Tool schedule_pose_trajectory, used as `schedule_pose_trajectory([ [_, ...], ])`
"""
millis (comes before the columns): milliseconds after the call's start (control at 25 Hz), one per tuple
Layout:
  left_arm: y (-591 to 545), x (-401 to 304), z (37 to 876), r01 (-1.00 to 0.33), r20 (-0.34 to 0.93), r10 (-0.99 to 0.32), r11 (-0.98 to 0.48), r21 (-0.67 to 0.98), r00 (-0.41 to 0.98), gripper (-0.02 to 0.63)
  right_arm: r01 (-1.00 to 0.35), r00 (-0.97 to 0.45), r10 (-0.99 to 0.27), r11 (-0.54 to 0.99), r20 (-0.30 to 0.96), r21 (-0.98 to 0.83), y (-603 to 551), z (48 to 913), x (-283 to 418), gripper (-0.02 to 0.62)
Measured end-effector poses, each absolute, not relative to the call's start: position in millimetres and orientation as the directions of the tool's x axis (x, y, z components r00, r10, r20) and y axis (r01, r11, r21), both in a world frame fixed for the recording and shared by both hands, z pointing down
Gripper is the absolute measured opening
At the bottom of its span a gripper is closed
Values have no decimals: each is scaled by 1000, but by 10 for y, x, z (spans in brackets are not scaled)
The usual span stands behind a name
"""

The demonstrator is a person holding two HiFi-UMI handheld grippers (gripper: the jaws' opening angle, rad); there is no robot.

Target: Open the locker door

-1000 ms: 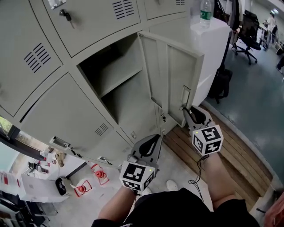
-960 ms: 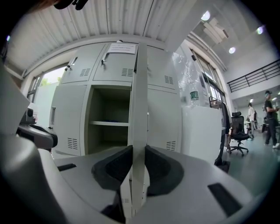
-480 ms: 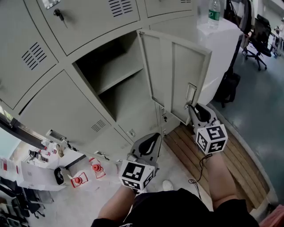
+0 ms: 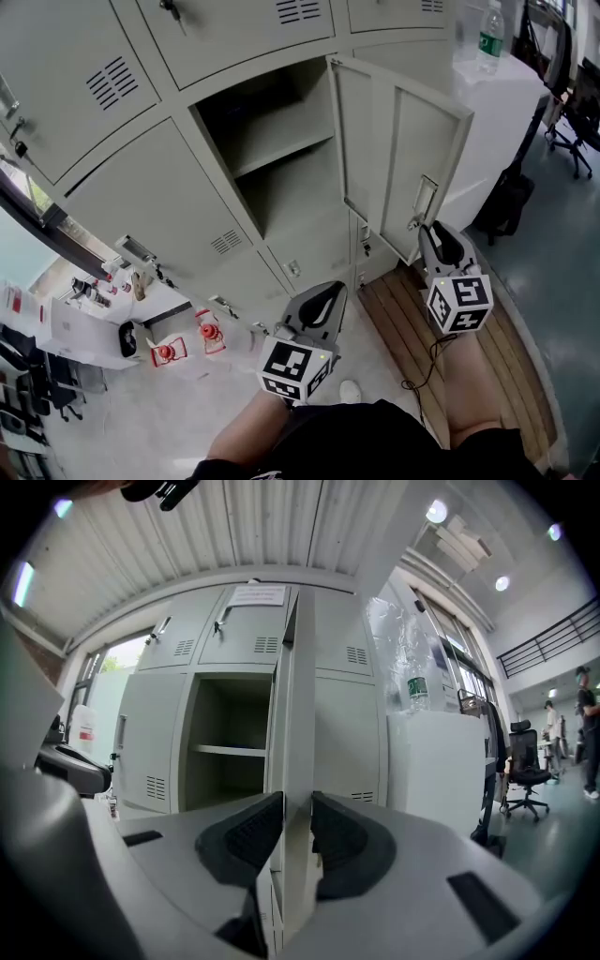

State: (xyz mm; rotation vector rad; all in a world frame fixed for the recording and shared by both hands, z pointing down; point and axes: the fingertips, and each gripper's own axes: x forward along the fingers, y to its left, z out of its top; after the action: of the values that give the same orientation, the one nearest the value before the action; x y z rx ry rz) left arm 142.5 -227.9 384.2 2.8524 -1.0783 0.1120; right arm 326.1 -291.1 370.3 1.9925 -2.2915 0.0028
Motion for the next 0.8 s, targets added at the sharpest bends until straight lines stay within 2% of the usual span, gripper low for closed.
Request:
schedule_pose_trajectory([
  [200, -2147, 1206, 3823, -693, 106, -685, -719, 55, 720, 21, -990, -124, -991, 128, 59, 56, -2749, 3651, 3185, 130],
  [320, -2027, 1040, 3803, -707, 94, -701, -705, 56, 707, 21, -990, -128, -991, 131, 47, 58, -2616, 3602, 3026, 54],
  [800, -1315, 226, 3821, -740, 90, -734, -669, 74, 673, 21, -926, -368, -923, 374, 111, 43, -1856, 3690, 1495, 54],
])
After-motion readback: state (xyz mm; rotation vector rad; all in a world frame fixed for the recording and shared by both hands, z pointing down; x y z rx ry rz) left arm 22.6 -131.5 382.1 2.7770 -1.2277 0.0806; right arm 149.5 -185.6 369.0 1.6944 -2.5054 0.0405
